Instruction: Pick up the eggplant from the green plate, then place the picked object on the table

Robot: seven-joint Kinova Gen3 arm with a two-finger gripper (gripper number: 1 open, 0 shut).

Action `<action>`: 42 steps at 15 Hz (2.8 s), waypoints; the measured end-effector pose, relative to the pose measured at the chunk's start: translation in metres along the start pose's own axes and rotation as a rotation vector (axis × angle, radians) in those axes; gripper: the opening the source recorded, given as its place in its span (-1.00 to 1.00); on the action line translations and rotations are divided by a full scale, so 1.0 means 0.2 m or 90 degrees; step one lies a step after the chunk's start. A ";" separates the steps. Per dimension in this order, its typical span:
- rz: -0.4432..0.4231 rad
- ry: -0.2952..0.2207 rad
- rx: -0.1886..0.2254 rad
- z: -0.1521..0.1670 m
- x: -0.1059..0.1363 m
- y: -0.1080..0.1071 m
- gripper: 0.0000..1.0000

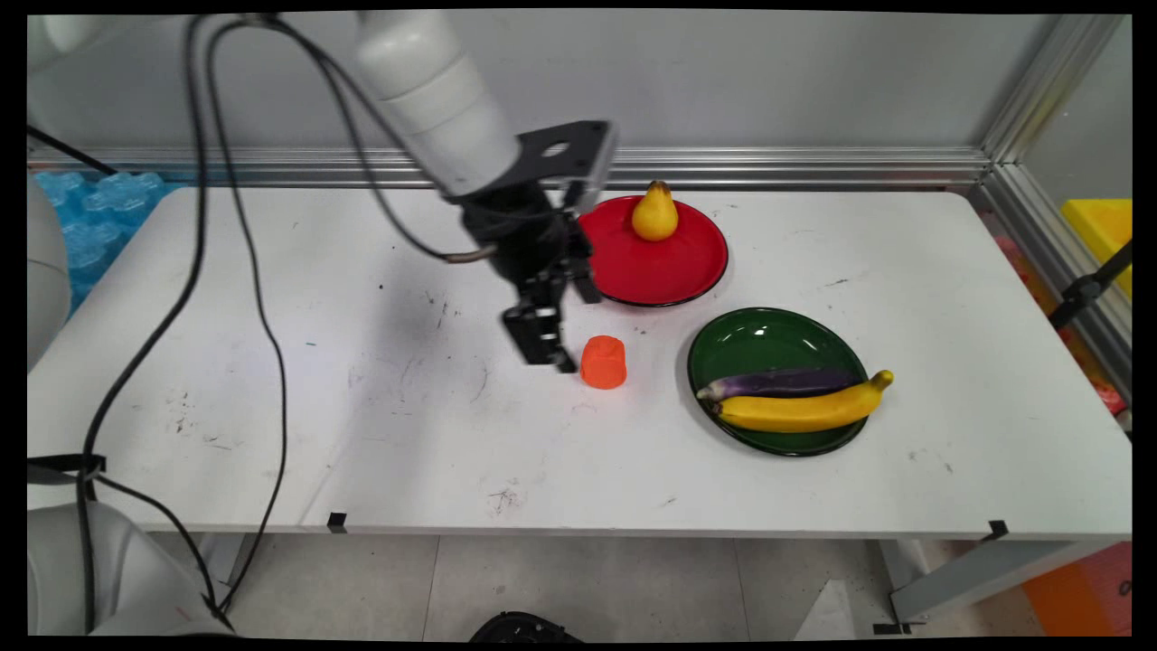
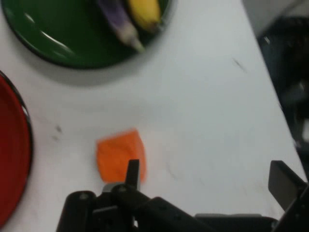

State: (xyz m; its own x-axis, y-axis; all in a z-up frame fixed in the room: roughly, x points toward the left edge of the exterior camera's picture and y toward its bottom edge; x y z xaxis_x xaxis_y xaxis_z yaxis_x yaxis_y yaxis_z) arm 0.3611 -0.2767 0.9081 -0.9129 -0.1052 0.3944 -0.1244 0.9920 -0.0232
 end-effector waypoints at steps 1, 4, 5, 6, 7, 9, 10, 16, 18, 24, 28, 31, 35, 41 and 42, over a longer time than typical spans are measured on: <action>-0.011 0.008 0.007 0.03 0.04 -0.03 1.00; -0.037 0.024 0.021 0.14 0.15 -0.10 1.00; -0.044 0.029 0.025 0.18 0.19 -0.13 1.00; -0.051 0.033 0.028 0.22 0.22 -0.15 1.00; -0.056 0.035 0.031 0.25 0.24 -0.16 1.00; -0.063 0.039 0.035 0.31 0.28 -0.19 1.00; -0.067 0.040 0.037 0.36 0.30 -0.20 1.00; -0.085 0.039 0.044 0.58 0.38 -0.28 1.00; -0.091 0.038 0.045 0.64 0.39 -0.30 1.00; -0.108 0.037 0.049 0.80 0.43 -0.35 1.00; -0.116 0.039 0.050 0.87 0.45 -0.37 1.00; -0.120 0.040 0.050 0.92 0.47 -0.39 1.00; -0.122 0.045 0.046 0.96 0.48 -0.39 -1.00; -0.117 0.051 0.038 0.97 0.50 -0.39 -1.00; -0.115 0.052 0.036 0.96 0.51 -0.39 -1.00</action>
State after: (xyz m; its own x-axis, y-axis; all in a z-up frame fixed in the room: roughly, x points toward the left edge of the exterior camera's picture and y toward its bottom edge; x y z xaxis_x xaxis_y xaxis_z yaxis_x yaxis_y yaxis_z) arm 0.2034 -0.3787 0.7732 -0.8394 -0.2724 0.4703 -0.3069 0.9517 0.0035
